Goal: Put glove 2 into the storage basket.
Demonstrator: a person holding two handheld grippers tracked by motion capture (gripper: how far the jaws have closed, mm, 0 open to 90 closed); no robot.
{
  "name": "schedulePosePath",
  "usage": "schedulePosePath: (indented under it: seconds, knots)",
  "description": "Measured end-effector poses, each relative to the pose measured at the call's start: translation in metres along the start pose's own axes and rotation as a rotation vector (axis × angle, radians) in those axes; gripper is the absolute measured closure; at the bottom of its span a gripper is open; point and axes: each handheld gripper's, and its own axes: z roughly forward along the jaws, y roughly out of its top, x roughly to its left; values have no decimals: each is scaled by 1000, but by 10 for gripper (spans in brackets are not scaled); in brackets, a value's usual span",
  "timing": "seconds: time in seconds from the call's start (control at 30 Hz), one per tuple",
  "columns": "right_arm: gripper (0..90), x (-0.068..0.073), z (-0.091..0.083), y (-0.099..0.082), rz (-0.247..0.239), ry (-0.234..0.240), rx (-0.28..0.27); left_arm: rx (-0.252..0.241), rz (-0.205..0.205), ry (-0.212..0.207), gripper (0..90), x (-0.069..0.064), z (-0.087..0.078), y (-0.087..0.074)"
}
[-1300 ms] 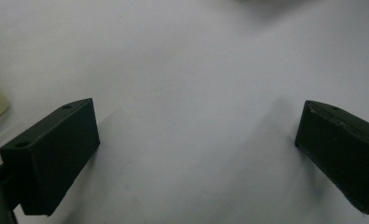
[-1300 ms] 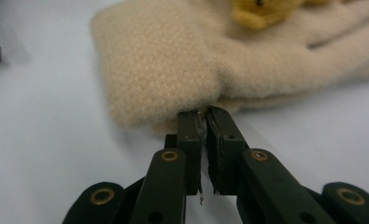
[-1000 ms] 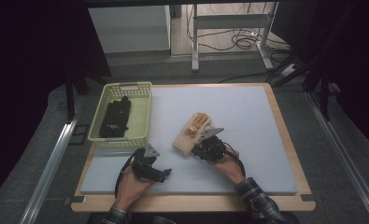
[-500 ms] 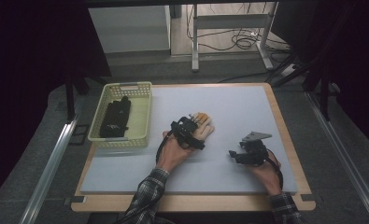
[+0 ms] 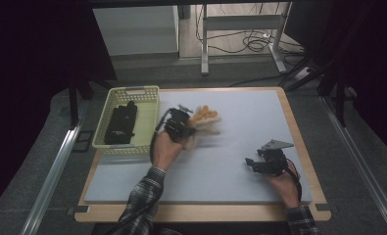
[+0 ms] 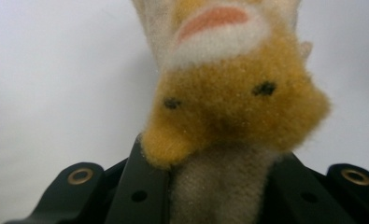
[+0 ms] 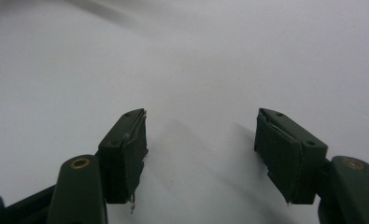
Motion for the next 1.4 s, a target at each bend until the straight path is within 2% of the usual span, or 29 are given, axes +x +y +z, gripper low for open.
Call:
schedulePosePath:
  seconds: [0.13, 0.17, 0.2, 0.23, 0.33, 0.37, 0.4, 0.5, 0.57, 0.6, 0.67, 0.7, 0.73, 0.77, 0.8, 0.83, 0.87, 0.93, 0.97, 1.0, 1.07, 1.1, 1.2, 1.27, 1.3, 1.33, 1.37, 1.4]
  knots:
    - [334, 0, 0, 0, -1, 0, 1, -58, -103, 118, 766, 50, -56, 3]
    - [334, 0, 0, 0, -1, 0, 1, -58, -103, 118, 765, 50, -56, 3]
    - [332, 0, 0, 0, -3, 0, 0, -67, -177, 188, 761, 79, -73, -2]
    - [332, 0, 0, 0, -2, 1, 0, -67, -216, 216, 760, 92, -76, -6]
    - [329, -1, 0, 0, 2, 6, -1, -32, -292, 278, 755, 124, -68, -16]
    - [329, -1, 0, 0, 2, 6, -1, -32, -292, 278, 755, 124, -68, -16]
    - [328, -1, 0, 0, 6, 10, -3, 5, -331, 299, 754, 138, -49, -21]
    - [324, -1, 0, 0, 5, 9, -3, 43, -373, 331, 753, 153, -22, -25]
    - [323, 0, 0, 0, -5, 3, -1, 63, -396, 346, 753, 160, -12, -27]
    - [323, 0, 0, 0, -5, 3, -1, 63, -396, 346, 752, 160, -12, -27]
    - [323, 1, 1, 0, -14, -4, 2, 115, -413, 348, 749, 169, 4, -29]
    - [322, 1, 1, 0, -15, -4, 2, 134, -407, 325, 740, 171, 8, -29]
    - [322, 1, 1, 0, -14, -4, 2, 204, -395, 293, 714, 172, 16, -30]
    - [323, 1, 1, 0, -14, -4, 2, 242, -385, 293, 644, 172, 21, -30]
    - [323, 1, 1, 0, -14, -4, 2, 242, -385, 293, 583, 172, 21, -30]
    - [322, 1, 1, 0, -14, -3, 2, 323, -378, 250, 442, 173, 32, -32]
    - [320, 1, 1, 0, -14, -3, 2, 342, -361, 242, 364, 172, 35, -32]
    - [318, 1, 1, 0, -15, -3, 1, 347, -345, 236, 194, 170, 34, -32]
    - [318, 1, 1, 0, -16, -4, 2, 339, -328, 229, 116, 168, 27, -29]
    - [319, 2, 1, 0, -15, -4, 2, 311, -321, 226, 84, 166, 18, -27]
    - [319, 1, 1, 0, -15, -4, 2, 258, -331, 185, 78, 166, 3, -27]
    - [319, 2, 1, 0, -15, -4, 2, 248, -347, 182, 106, 168, 0, -28]
    - [319, 3, 1, 0, -22, -10, 5, 320, -415, 150, 357, 174, 8, -35]
    - [317, 3, 1, 0, -25, -13, 5, 349, -419, 135, 436, 174, 17, -38]
    - [317, 3, 1, 0, -25, -12, 5, 348, -420, 128, 445, 173, 18, -37]
    - [317, 3, 1, 0, -24, -11, 5, 339, -420, 98, 443, 173, 14, -36]
    - [317, 2, 1, 0, -22, -9, 4, 314, -427, 91, 400, 173, 7, -35]
    - [318, 2, 1, 0, -19, -7, 3, 282, -430, 117, 333, 171, -2, -34]
